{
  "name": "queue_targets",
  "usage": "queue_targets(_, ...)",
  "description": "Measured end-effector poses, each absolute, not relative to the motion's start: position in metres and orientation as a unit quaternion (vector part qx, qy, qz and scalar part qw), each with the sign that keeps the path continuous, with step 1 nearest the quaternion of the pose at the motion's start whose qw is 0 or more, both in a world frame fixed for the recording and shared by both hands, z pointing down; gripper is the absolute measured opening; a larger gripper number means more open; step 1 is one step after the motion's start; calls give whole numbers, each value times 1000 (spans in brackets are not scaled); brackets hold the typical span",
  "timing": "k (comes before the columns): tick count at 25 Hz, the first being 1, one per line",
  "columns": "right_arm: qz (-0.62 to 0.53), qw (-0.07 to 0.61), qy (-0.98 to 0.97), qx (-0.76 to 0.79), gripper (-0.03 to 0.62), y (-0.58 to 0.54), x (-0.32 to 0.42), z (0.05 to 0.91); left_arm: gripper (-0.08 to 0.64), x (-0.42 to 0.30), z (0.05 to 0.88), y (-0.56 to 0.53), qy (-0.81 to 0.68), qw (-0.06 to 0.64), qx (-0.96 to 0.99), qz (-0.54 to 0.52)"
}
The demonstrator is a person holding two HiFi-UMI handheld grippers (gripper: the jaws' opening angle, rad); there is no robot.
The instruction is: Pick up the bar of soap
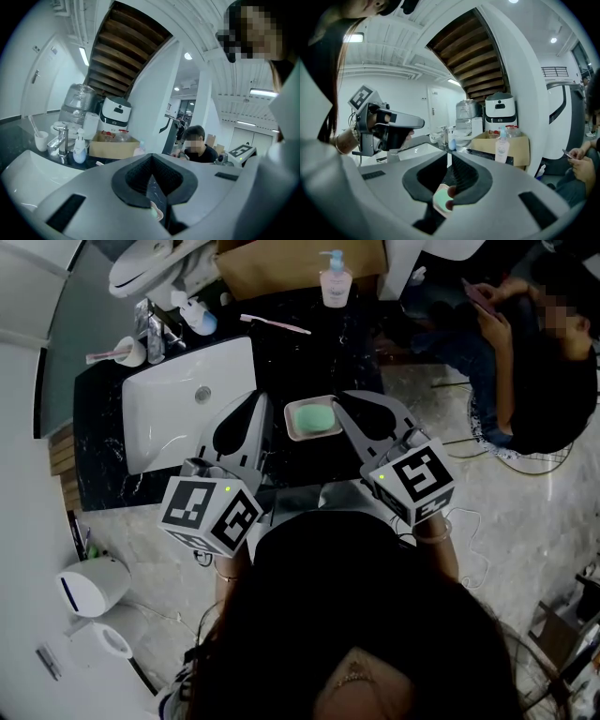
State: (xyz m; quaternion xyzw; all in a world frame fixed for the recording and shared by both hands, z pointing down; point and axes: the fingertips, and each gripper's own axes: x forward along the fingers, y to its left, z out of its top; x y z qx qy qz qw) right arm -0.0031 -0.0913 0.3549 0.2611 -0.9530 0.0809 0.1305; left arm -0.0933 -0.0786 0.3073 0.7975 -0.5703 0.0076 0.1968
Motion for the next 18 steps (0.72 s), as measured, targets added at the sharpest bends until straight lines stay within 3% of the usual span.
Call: queue_targets(18, 61, 238, -942, 228, 11, -105, -29, 415, -3, -124, 315, -110, -548, 210, 809, 18)
